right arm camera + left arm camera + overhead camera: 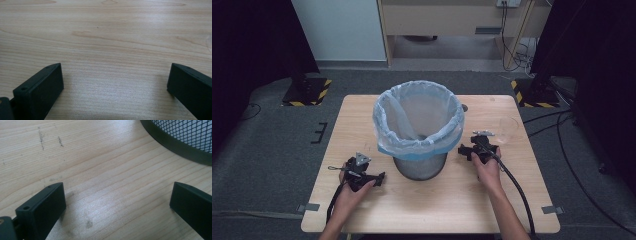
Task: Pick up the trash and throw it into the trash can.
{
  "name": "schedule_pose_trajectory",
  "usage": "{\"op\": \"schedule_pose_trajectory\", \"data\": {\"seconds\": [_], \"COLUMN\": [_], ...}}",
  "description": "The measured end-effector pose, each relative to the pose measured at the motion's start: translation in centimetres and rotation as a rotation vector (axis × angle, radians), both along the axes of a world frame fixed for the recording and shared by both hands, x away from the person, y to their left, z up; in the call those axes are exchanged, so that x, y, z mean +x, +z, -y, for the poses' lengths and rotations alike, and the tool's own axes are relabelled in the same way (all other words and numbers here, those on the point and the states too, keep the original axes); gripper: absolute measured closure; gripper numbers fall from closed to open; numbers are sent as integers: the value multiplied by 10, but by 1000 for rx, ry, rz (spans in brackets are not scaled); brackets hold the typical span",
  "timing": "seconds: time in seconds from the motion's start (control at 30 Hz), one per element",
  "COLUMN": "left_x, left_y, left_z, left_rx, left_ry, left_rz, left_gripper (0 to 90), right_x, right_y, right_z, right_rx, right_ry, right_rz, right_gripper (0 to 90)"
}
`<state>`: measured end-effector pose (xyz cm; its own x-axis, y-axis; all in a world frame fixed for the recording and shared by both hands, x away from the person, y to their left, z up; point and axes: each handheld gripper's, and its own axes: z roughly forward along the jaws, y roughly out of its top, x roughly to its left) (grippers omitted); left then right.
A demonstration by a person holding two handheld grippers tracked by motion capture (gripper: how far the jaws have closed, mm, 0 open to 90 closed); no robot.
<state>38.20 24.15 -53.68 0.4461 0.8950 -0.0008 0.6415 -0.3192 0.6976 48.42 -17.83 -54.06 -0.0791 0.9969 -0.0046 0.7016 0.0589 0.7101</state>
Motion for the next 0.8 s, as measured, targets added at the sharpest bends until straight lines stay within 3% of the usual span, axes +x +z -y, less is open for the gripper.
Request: {"op": "schedule_pose_trajectory", "data": {"seconds": [0.2, 0.23, 0.37, 0.6, 0.8], "left_x": [0, 0, 0, 0, 1], "left_y": [0, 0, 0, 0, 0], "left_z": [0, 0, 0, 0, 0], "left_rx": [0, 0, 0, 0, 0], "left_ry": [0, 0, 1, 1, 0], "left_rz": [0, 0, 0, 0, 1], "left_gripper": [0, 0, 0, 0, 0], "right_x": [-1, -3, -6, -9, -30], "right_y": [0, 0, 0, 6, 27], "right_z": [6, 10, 15, 20, 31], "right_rx": [3, 0, 2, -18, -29], "right_ry": [74, 125, 180, 152, 162], "right_rz": [0, 1, -1, -23, 75], "right_gripper": [8, 12, 16, 72, 48]}}
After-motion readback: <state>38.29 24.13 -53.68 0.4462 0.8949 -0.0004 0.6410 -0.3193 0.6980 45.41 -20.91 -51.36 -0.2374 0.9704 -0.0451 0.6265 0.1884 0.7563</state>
